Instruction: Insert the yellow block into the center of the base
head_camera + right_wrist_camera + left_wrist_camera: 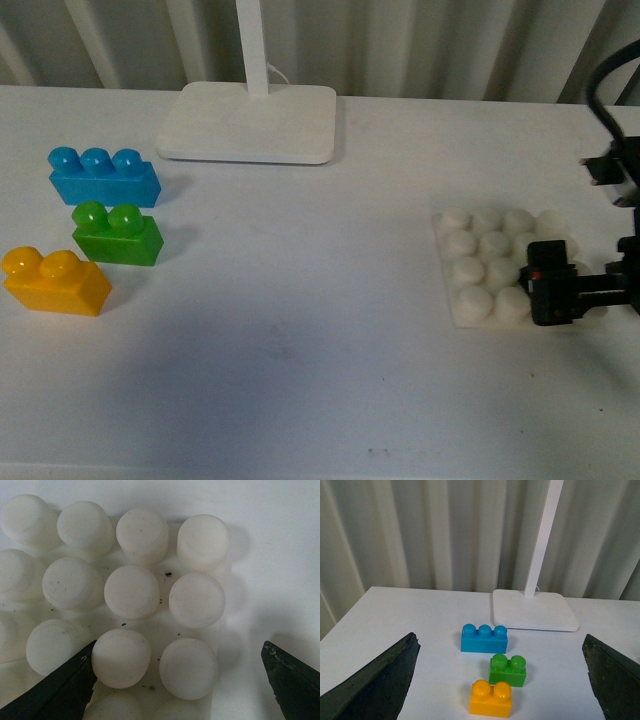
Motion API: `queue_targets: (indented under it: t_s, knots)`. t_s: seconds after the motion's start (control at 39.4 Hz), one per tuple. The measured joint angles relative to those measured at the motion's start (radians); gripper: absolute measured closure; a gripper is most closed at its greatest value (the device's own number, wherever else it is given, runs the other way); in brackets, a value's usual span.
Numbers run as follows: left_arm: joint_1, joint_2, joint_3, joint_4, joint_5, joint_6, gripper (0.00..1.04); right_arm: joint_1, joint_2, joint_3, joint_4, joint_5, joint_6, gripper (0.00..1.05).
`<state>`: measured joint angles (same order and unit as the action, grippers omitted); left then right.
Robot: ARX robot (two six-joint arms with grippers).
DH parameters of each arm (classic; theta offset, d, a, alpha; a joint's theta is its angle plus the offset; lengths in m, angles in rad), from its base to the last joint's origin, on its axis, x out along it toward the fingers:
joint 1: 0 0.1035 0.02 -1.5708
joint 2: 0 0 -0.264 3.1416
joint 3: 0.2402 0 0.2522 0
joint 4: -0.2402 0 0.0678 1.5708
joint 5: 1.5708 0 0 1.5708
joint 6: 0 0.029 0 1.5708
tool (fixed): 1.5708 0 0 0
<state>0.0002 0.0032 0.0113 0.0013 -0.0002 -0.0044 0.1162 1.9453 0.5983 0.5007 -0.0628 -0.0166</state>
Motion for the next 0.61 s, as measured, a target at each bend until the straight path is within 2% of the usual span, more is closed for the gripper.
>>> queue_targets:
  t_s: [0.61]
  knots:
    - [0.0,0.0,0.0,0.0,0.0,0.0,0.06,0.36,0.1,0.201,-0.126,0.128,0.241,0.09]
